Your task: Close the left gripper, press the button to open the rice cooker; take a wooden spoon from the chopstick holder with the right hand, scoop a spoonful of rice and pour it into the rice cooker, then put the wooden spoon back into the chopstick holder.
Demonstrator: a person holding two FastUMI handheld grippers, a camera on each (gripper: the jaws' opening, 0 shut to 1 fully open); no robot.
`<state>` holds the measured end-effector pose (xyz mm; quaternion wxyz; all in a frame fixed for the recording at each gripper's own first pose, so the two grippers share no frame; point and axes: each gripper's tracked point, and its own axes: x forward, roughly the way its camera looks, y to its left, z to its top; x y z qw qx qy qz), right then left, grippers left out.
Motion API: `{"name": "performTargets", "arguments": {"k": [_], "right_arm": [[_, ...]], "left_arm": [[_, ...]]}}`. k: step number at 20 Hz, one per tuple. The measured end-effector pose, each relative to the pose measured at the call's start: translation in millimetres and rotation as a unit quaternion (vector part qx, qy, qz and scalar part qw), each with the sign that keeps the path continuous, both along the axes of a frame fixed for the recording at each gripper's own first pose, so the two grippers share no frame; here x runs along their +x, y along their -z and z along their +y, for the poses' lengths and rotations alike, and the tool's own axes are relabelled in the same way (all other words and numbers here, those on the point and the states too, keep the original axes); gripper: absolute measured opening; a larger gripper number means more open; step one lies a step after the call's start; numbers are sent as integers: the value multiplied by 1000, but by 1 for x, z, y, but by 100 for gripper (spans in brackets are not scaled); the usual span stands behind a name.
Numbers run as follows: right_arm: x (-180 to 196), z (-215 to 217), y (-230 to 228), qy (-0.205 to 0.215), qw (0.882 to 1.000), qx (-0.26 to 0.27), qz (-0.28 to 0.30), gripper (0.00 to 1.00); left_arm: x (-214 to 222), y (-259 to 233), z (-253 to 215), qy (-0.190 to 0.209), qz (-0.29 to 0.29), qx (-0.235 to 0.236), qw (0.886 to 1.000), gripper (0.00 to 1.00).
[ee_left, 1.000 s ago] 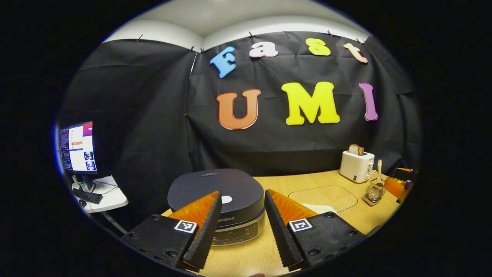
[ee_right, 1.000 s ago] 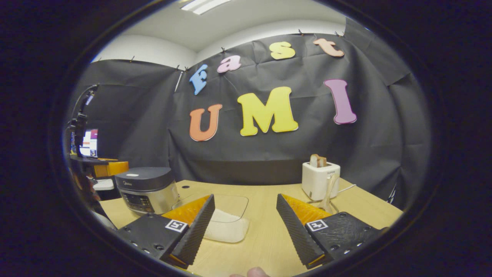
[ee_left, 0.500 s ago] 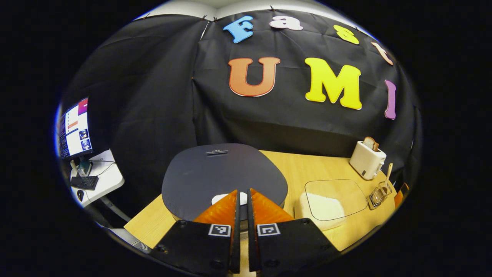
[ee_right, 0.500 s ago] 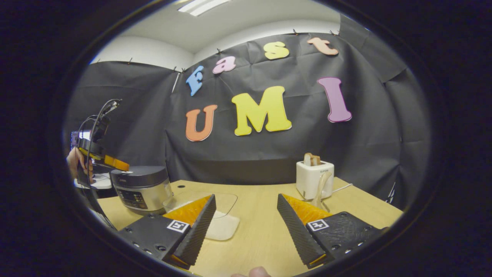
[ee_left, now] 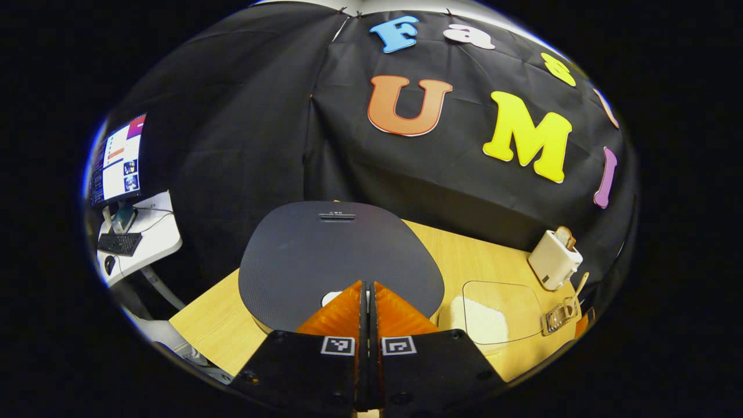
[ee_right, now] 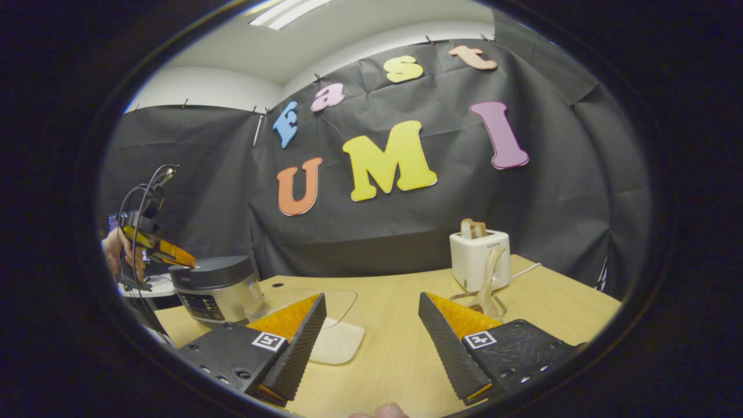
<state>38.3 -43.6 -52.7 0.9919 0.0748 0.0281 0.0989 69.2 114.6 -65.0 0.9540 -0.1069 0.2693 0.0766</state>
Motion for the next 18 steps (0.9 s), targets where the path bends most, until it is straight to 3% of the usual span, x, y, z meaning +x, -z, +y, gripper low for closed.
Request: {"name": "performTargets", "arguments": {"k": [4,5,7,8,10,12,13,18], "right_arm": [[5,2,8,-8,1000,10,16,96],[4,-2,6,-4,1000,6,13,96],[2,-14,-3,10,1000,-3,1,95],[0,-22,-9,20,1000,-8,-7,95],[-3,-36,-15,37,999,-15,-17,95],[-5,-50,-20,54,998,-21,-19,95],[-5,-57,-22,61,998,-25,-21,95],[-17,-97,-33,81,995,-41,-27,95]], "left_arm": [[1,-5,3,-5,-5,5,1000,3],[1,-10,3,-10,-5,8,1000,7],[6,-22,-5,-3,-19,-3,1000,5],[7,-33,-15,10,-29,-5,1000,15],[7,-63,-10,4,-67,44,997,65],[3,-98,-3,-3,-122,108,987,95],[-1,-115,-5,-4,-141,127,982,100],[-20,-125,-30,9,-183,96,978,99]]}}
